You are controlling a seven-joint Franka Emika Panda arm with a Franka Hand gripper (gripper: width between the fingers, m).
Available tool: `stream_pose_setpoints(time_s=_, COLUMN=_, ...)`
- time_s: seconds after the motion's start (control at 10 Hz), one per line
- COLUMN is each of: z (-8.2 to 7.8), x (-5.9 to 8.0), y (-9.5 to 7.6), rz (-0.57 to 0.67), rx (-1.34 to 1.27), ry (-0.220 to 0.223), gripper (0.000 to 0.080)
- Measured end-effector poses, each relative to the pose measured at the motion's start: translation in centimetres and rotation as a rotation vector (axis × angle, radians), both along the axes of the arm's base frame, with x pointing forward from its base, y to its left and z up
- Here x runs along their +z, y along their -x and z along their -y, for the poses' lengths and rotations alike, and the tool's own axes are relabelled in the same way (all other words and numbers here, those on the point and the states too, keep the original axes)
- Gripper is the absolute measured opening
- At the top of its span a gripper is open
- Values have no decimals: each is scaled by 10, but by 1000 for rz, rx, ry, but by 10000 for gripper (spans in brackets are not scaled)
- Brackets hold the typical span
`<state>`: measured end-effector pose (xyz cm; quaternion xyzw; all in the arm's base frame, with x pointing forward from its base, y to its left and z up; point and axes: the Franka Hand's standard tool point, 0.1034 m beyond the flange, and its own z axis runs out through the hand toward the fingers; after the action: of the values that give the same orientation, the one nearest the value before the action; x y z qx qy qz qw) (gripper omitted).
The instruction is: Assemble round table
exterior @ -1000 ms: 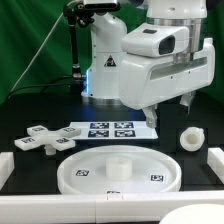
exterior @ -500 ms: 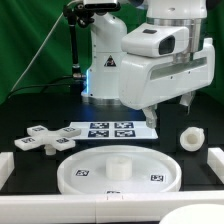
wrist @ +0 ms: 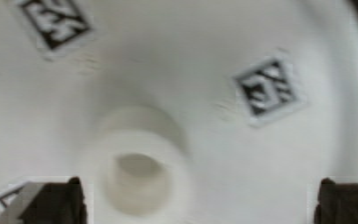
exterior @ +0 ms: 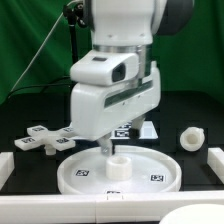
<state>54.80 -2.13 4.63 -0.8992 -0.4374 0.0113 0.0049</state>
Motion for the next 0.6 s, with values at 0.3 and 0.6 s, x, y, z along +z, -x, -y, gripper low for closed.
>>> stream_pose_setpoints(time_s=0.3, z=0, x=3, y=-8, rz=-1, rx=0, ry=0, gripper=650)
stream_pose_setpoints(time_s=0.6, z=2, x=-12, y=-23, rz=-11, rx=29, ry=-5, gripper=650)
